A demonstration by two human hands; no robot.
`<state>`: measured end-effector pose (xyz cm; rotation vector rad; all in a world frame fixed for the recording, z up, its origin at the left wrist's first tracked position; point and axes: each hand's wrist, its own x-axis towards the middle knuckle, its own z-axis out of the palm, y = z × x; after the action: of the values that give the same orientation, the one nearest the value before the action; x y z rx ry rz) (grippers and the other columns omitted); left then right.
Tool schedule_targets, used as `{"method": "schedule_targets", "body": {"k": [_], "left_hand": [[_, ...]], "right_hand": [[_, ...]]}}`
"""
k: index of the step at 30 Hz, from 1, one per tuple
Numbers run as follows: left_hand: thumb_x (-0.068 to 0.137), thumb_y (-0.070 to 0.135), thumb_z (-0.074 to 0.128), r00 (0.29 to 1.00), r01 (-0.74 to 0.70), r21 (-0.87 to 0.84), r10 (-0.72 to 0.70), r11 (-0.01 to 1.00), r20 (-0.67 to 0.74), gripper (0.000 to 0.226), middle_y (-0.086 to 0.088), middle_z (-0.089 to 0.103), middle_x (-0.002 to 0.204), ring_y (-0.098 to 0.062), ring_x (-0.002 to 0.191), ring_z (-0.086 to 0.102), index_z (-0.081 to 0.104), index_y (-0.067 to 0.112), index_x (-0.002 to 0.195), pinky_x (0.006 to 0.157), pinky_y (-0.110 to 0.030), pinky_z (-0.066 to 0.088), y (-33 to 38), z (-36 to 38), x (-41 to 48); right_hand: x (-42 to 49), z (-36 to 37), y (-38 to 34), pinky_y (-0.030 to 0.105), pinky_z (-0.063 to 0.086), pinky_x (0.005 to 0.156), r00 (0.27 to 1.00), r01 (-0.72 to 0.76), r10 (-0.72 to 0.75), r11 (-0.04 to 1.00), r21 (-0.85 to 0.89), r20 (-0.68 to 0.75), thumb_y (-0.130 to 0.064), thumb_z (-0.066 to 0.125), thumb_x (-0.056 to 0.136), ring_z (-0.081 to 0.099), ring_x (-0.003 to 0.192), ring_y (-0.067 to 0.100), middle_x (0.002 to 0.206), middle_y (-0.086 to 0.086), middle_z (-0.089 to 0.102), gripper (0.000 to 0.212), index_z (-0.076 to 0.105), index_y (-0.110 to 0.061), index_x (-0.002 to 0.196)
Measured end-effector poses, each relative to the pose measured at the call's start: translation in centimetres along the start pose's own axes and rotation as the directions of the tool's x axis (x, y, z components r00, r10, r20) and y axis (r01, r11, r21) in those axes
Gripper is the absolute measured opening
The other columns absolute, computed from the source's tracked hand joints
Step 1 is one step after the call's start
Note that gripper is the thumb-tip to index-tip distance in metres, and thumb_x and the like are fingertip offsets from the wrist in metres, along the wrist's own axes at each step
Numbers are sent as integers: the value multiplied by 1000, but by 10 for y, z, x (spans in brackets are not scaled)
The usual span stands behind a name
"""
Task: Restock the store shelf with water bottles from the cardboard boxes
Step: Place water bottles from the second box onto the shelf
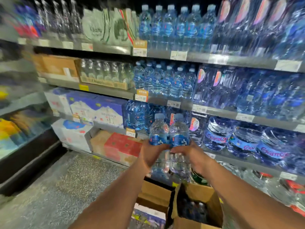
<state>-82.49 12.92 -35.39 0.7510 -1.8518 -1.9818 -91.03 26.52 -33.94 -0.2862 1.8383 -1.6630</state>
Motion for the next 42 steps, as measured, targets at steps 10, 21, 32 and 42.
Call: {"method": "schedule_targets", "body": {"k": [10,21,32,42], "left_hand": [[67,15,80,999,-25,-22,24,999,-45,59,-10,62,109,-25,96,61,49,7,116,84,-40,50,49,-29,-2],[67,5,79,994,-94,-52,91,994,-54,45,-7,70,93,-18,81,68,57,9,106,66,-27,50,83,-12,85],[50,28,85,987,-65,43,70,997,-141,78,-12,66,104,-27,92,64,54,3,118,79,-39,53,110,34,184],[56,41,86,997,-24,294,43,955,-60,64,9,63,84,-17,82,61,62,15,109,68,-26,45,121,41,297]], "right_hand": [[-5,34,-55,42,50,88,998,61,-61,997,-53,-12,-3,84,61,63,99,30,108,14,66,69,47,-6,119],[73,16,-102,37,49,69,996,81,-80,996,-29,31,-1,81,61,61,94,28,111,17,63,65,53,-8,120],[171,-28,-140,44,40,97,997,71,-73,995,-73,-34,-11,84,56,56,109,30,114,11,62,67,54,-10,116],[251,-31,-159,39,42,96,961,57,-66,998,-38,-268,-7,83,62,51,113,29,134,13,50,96,30,-5,143]]}}
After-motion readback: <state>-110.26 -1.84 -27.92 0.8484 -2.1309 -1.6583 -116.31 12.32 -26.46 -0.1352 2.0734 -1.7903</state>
